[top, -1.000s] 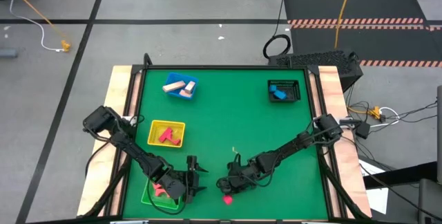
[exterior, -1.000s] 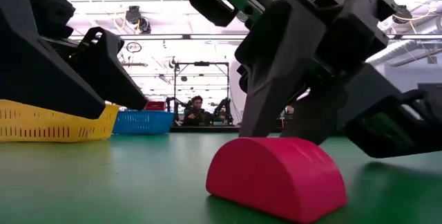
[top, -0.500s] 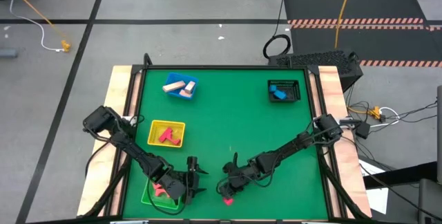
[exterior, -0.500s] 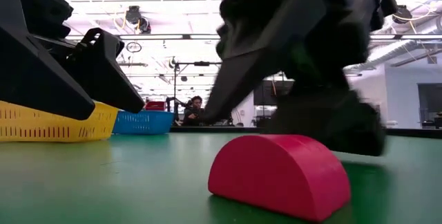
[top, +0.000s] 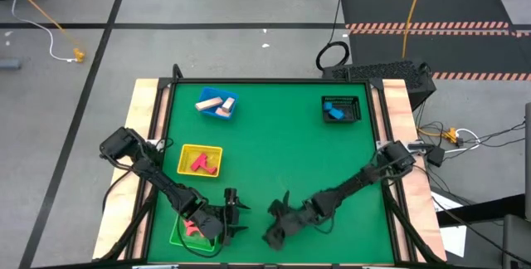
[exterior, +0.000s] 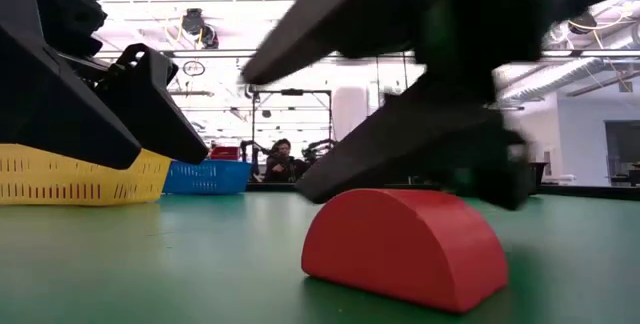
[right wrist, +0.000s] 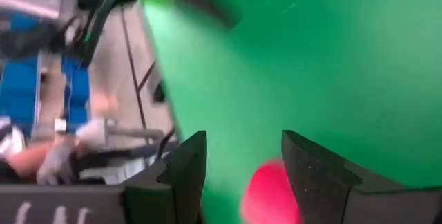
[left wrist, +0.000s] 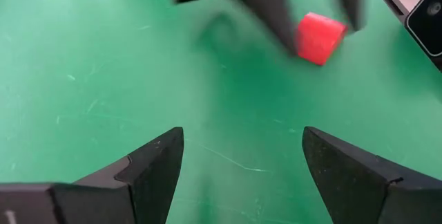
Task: Sort & place blocks by color
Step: Put the red block into the yellow bin
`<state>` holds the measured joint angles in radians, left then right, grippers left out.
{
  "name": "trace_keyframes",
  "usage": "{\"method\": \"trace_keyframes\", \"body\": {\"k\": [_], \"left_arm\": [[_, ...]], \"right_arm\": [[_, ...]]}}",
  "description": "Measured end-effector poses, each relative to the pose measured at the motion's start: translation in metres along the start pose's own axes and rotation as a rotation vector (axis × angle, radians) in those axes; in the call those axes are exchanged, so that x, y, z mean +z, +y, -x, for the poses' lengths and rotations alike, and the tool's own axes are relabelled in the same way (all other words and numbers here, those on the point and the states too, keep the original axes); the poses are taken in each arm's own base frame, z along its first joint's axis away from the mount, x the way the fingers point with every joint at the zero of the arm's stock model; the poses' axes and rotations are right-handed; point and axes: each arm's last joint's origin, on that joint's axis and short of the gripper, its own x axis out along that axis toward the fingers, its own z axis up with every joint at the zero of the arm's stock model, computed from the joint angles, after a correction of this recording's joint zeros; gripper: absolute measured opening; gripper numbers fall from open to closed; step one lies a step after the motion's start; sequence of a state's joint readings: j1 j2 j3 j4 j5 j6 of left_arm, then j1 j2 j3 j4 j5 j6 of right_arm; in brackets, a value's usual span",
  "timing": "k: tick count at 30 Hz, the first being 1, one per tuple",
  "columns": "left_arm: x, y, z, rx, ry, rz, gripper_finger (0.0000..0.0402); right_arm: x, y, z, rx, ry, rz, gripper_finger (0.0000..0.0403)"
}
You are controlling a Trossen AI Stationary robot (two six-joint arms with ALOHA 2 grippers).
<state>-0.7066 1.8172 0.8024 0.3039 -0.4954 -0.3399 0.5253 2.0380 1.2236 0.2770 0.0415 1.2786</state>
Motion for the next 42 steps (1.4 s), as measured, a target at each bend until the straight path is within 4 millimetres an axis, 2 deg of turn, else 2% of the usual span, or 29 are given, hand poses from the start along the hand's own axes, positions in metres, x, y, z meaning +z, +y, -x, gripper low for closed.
{"method": "trace_keyframes", "body": {"k": [3,8,11,13,18,25,35,42], "left_arm": [[0.001,0.001,-0.001,0.004,-0.002,0.012,0.0296],[0.004,0.005,-0.003,0.012,-0.019,0.031,0.0296],[0.005,0.005,-0.003,0.01,-0.03,0.038,0.0296],[0.006,0.005,-0.003,0.007,-0.037,0.039,0.0296],[0.009,0.004,-0.003,-0.002,-0.061,0.051,0.0296],[0.011,0.004,-0.003,-0.007,-0.079,0.06,0.0296],[0.011,0.004,-0.003,-0.008,-0.081,0.061,0.0296],[0.011,0.003,-0.003,-0.008,-0.081,0.062,0.0296]], "right_arm": [[-0.019,0.005,0.002,-0.017,-0.04,0.131,0.018],[-0.039,0.009,0.005,-0.124,-0.202,0.582,0.0181],[-0.046,0.012,0.007,-0.182,-0.266,0.768,0.0181],[-0.049,0.013,0.008,-0.192,-0.283,0.792,0.0181],[-0.058,0.014,0.003,-0.135,-0.302,0.731,0.0181],[-0.081,-0.001,-0.012,-0.158,-0.296,0.827,0.0181],[-0.081,-0.015,-0.027,-0.252,-0.357,1.062,0.018],[-0.067,-0.023,-0.028,-0.367,-0.448,1.007,0.018]]}}
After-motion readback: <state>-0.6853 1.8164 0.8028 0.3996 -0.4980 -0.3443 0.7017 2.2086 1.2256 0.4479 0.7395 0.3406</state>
